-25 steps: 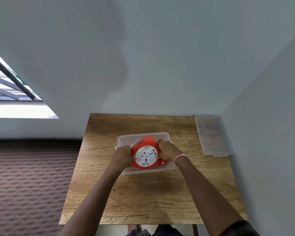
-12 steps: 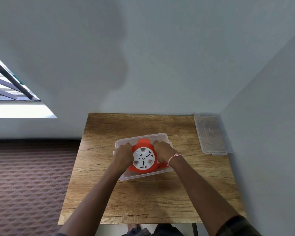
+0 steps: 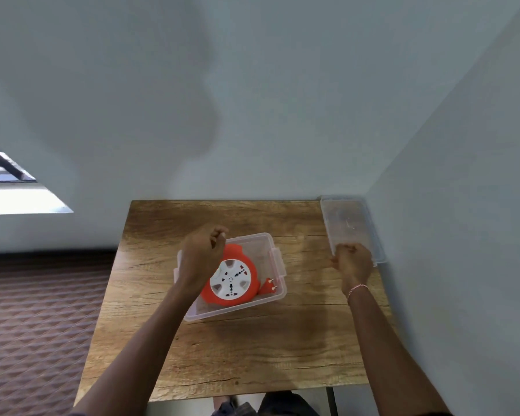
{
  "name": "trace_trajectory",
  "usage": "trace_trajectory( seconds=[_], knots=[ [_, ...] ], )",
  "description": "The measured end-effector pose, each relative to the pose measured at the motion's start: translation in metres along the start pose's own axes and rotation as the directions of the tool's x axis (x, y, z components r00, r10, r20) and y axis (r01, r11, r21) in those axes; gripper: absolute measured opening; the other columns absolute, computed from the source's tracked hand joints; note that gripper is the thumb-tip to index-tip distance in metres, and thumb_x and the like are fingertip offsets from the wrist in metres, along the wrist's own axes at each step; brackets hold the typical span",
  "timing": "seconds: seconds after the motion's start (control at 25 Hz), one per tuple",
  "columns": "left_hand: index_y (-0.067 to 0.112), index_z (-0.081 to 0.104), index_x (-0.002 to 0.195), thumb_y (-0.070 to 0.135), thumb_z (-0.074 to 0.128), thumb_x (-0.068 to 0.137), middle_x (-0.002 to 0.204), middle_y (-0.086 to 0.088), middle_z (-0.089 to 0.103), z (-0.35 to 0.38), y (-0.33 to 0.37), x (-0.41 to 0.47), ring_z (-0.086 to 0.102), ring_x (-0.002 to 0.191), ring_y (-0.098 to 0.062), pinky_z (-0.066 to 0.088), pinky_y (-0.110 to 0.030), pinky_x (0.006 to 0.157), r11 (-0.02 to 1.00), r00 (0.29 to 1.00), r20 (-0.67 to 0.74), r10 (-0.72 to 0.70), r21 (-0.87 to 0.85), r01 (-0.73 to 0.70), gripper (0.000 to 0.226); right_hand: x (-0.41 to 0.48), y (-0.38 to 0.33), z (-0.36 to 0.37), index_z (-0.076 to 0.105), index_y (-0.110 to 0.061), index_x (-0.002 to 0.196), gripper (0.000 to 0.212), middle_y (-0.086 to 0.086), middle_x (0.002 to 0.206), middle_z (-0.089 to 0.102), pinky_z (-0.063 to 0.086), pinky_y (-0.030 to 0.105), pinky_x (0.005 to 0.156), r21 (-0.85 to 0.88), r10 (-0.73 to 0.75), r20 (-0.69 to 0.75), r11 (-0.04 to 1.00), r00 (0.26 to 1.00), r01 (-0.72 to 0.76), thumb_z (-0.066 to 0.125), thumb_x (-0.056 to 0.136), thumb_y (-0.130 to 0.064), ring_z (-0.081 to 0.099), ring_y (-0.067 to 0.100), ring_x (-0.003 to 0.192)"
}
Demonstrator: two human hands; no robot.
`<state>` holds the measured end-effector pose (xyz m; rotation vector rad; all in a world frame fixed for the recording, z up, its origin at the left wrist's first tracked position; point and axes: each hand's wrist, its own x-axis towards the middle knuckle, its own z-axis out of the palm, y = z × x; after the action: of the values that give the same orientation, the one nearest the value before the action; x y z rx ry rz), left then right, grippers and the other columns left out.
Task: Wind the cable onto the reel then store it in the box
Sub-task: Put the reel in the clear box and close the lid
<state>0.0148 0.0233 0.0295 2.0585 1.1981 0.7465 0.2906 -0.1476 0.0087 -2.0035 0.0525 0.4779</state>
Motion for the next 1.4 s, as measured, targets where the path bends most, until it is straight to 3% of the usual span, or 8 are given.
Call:
trace_trajectory(
  seconds=[0.16,0.36,0.56,0.72,0.88,1.12,1.28,1.4],
  knots=[
    [0.011,0.077,0.11,0.012,0.062,0.104,0.087,0.005,0.074,0.053,0.046,0.021,0.071,0.078,-0.01,0.06,-0.032,0.076,0.983,0.985,0.157,0.07,-0.181,-0.041,0.016,0.036,0.043,-0.04,0.07,0.012,0.102,0.018,0.024,0.087,0.07,0.064,0.051,0.081,0.131,0.266,-0.069,0.958,0.961,-0.256,0.066,0.099,-0.005,0.064,0.026,0.059],
    [0.009,0.074,0.11,0.005,0.058,0.104,0.088,-0.004,0.076,0.119,0.093,0.047,0.074,0.08,-0.024,0.062,-0.04,0.079,0.943,0.967,0.254,0.01,-0.324,0.075,0.018,0.063,0.049,-0.05,0.068,0.009,0.109,0.019,0.027,0.097,0.067,0.064,0.05,0.084,0.274,0.349,0.026,0.898,0.937,-0.343,0.069,0.1,-0.008,0.069,0.036,0.087],
    [0.011,0.074,0.108,0.004,0.055,0.105,0.084,-0.016,0.077,0.16,0.103,0.051,0.076,0.077,-0.032,0.066,-0.049,0.075,0.932,0.935,0.353,-0.029,-0.329,0.153,0.02,0.085,0.052,-0.043,0.065,0.02,0.117,0.027,0.029,0.095,0.067,0.061,0.056,0.093,0.315,0.379,0.021,0.876,0.925,-0.366,0.067,0.099,0.001,0.07,0.039,0.086],
    [0.014,0.072,0.11,0.006,0.054,0.106,0.091,-0.012,0.077,0.168,0.1,0.05,0.077,0.079,-0.028,0.067,-0.049,0.074,0.88,0.908,0.393,-0.148,-0.366,0.302,0.021,0.086,0.058,-0.044,0.062,0.011,0.117,0.021,0.032,0.118,0.07,0.063,0.054,0.091,0.395,0.365,0.008,0.854,0.931,-0.339,0.064,0.096,0.009,0.074,0.041,0.099],
    [0.01,0.068,0.119,0.013,0.051,0.11,0.109,-0.015,0.077,0.158,0.1,0.056,0.078,0.078,-0.019,0.065,-0.036,0.067,0.754,0.868,0.425,-0.255,-0.475,0.454,0.02,0.074,0.065,-0.052,0.052,0.009,0.132,0.04,0.027,0.126,0.069,0.066,0.048,0.081,0.491,0.258,0.143,0.82,0.956,-0.294,0.07,0.096,0.006,0.07,0.043,0.115],
    [0.007,0.062,0.129,0.066,0.025,0.107,0.116,-0.026,0.076,0.085,0.102,0.08,0.078,0.104,-0.038,0.065,-0.042,0.087,0.47,0.649,0.671,-0.358,-0.471,0.747,0.073,0.057,0.041,-0.045,0.068,-0.007,0.133,0.037,0.012,0.122,0.078,0.066,0.039,0.084,0.504,-0.12,0.329,0.861,0.937,-0.066,0.072,0.097,-0.002,0.076,0.026,0.111],
    [-0.002,0.062,0.127,0.032,0.044,0.113,0.108,-0.025,0.078,0.019,0.092,0.071,0.079,0.098,-0.031,0.066,-0.033,0.08,0.321,0.637,0.693,-0.338,-0.551,0.77,0.041,0.041,0.007,-0.025,0.083,-0.014,0.11,0.026,0.003,0.121,0.08,0.059,0.032,0.099,0.511,-0.384,0.39,0.846,0.837,0.149,0.077,0.09,0.002,0.072,0.018,0.12],
    [-0.009,0.066,0.119,0.005,0.05,0.107,0.102,-0.021,0.073,-0.025,0.07,0.052,0.076,0.079,-0.024,0.067,-0.033,0.068,0.397,0.698,0.6,-0.39,-0.574,0.716,0.024,0.022,-0.012,-0.006,0.083,-0.016,0.113,0.033,-0.001,0.133,0.075,0.057,0.026,0.1,0.44,-0.49,0.51,0.855,0.707,0.276,0.077,0.087,0.003,0.065,0.015,0.133]
  ],
)
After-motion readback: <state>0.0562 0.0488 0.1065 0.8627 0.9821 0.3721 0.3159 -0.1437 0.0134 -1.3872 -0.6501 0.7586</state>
